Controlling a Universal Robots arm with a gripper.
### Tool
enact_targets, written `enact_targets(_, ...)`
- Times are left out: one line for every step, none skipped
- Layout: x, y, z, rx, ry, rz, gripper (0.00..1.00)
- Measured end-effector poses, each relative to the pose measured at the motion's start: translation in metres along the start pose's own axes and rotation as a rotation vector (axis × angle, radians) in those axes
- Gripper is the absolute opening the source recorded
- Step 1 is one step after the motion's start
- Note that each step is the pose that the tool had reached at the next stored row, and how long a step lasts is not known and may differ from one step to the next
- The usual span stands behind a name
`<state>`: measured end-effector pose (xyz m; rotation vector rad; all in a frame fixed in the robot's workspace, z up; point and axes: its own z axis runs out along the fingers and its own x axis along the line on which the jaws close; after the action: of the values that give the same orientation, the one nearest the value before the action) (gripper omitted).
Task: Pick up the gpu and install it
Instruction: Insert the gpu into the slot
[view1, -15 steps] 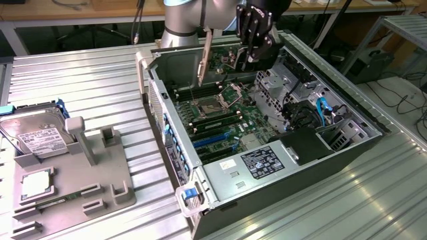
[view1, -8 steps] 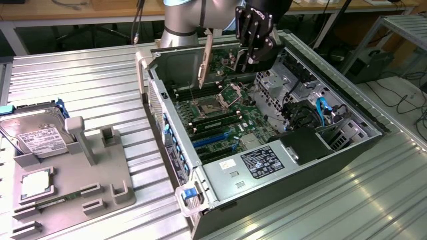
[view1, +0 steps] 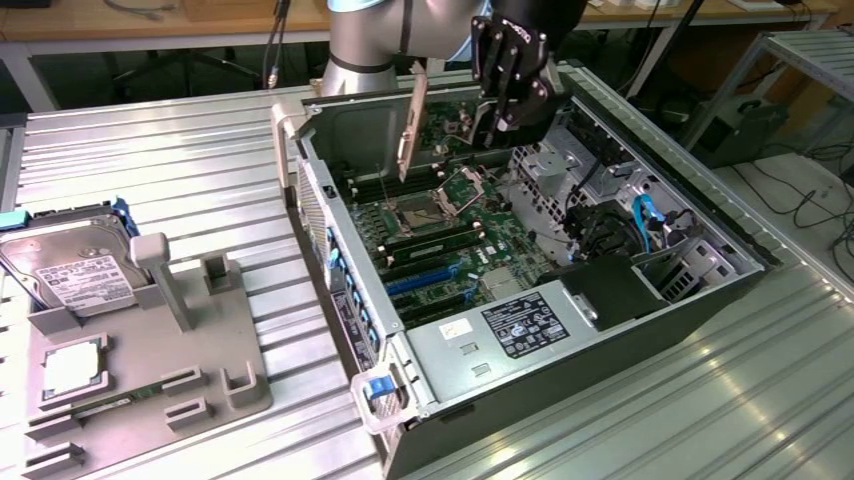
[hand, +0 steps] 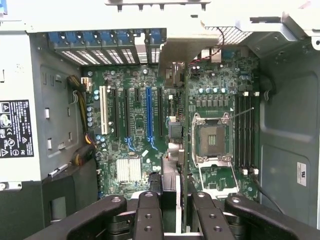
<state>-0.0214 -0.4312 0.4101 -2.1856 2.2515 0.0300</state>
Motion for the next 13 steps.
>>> enact_targets(0.0002, 0.0, 0.0002, 0.0, 0.0001, -0.001, 0.28)
enact_targets(0.0005, 0.0, 0.0004, -0.0001, 0.0002, -0.002, 0.28)
enact_targets(0.0008, 0.0, 0.0008, -0.0001, 0.0001, -0.004, 0.28)
enact_targets(0.0009, 0.0, 0.001, -0.0001, 0.0001, -0.005, 0.28)
enact_targets(0.001, 0.0, 0.0012, -0.0001, 0.0002, -0.006, 0.28)
enact_targets(0.0011, 0.0, 0.0015, -0.0002, 0.0002, -0.008, 0.28)
enact_targets(0.0013, -0.0001, 0.0018, -0.0002, 0.0002, -0.01, 0.28)
enact_targets(0.0014, -0.0001, 0.002, -0.0002, 0.0002, -0.011, 0.28)
enact_targets(0.0014, 0.0, 0.0022, -0.0002, 0.0002, -0.012, 0.28)
enact_targets(0.0014, -0.0001, 0.0024, -0.0003, 0.0004, -0.014, 0.28)
enact_targets(0.0015, -0.0001, 0.0028, -0.0003, 0.0003, -0.016, 0.28)
enact_targets(0.0016, -0.0001, 0.003, -0.0003, 0.0003, -0.017, 0.28)
enact_targets(0.0016, -0.0001, 0.0031, -0.0003, 0.0003, -0.018, 0.28)
